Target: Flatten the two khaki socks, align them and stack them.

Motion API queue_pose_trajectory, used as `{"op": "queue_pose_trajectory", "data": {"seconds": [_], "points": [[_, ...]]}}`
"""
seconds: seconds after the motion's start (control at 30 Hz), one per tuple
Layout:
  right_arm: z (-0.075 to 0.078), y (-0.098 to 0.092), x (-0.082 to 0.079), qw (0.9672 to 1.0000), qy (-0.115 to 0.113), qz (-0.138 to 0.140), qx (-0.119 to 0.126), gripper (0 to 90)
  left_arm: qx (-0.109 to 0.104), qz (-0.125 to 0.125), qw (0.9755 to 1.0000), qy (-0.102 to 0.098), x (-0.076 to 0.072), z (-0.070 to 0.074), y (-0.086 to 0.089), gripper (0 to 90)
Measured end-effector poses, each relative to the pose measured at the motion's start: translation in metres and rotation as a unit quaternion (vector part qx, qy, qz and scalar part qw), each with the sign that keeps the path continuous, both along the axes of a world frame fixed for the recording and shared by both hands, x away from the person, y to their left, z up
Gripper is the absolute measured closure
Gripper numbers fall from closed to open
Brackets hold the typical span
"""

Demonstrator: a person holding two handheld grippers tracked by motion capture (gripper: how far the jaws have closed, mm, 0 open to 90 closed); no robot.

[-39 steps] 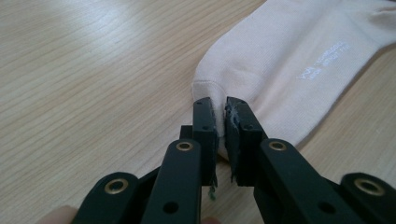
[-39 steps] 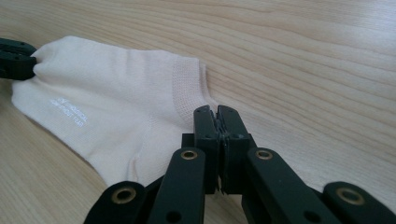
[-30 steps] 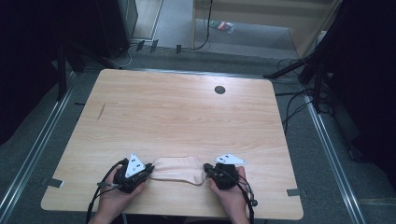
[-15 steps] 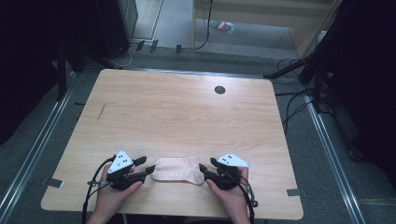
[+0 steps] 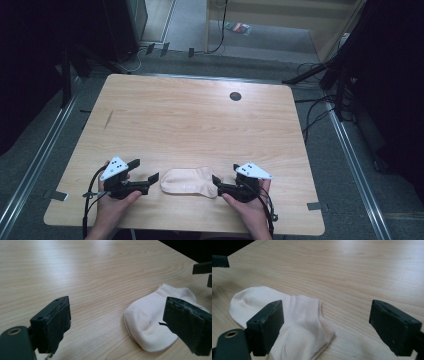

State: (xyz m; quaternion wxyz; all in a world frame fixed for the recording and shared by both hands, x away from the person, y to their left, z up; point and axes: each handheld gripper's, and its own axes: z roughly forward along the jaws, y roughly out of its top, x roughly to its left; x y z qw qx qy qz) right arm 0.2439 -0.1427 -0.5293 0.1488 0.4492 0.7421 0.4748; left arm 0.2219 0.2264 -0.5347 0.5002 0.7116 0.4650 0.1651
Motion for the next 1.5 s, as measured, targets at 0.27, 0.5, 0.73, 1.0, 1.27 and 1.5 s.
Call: {"op": "queue_pose_trajectory", "data": {"seconds": [0.27,0.5,0.73,1.0,1.27,1.5], "points": [[0.006,-0.011,0.001,0.9999,-0.005,-0.002,0.012,0.9,-0.007,0.025,0.9996,0.008,0.002,0.0,0.015,6.5],[0.007,-0.025,0.006,0.9997,-0.008,-0.021,0.011,0.9,-0.002,0.048,0.9988,0.011,0.005,-0.001,0.03,6.5],[0.007,-0.036,0.009,0.9993,-0.007,-0.036,0.008,1.0,0.004,0.062,0.998,0.008,0.006,-0.002,0.041,6.4],[0.005,-0.055,0.015,0.9982,-0.011,-0.059,0.002,1.1,0.016,0.078,0.9967,0.012,0.01,-0.006,0.056,6.4],[0.004,-0.08,0.02,0.9961,-0.019,-0.086,-0.013,1.1,0.03,0.101,0.9943,0.014,0.013,-0.01,0.071,6.4],[0.0,-0.104,0.022,0.9937,-0.009,-0.112,-0.01,1.2,0.032,0.115,0.9928,0.012,0.013,-0.011,0.085,6.5]]}}
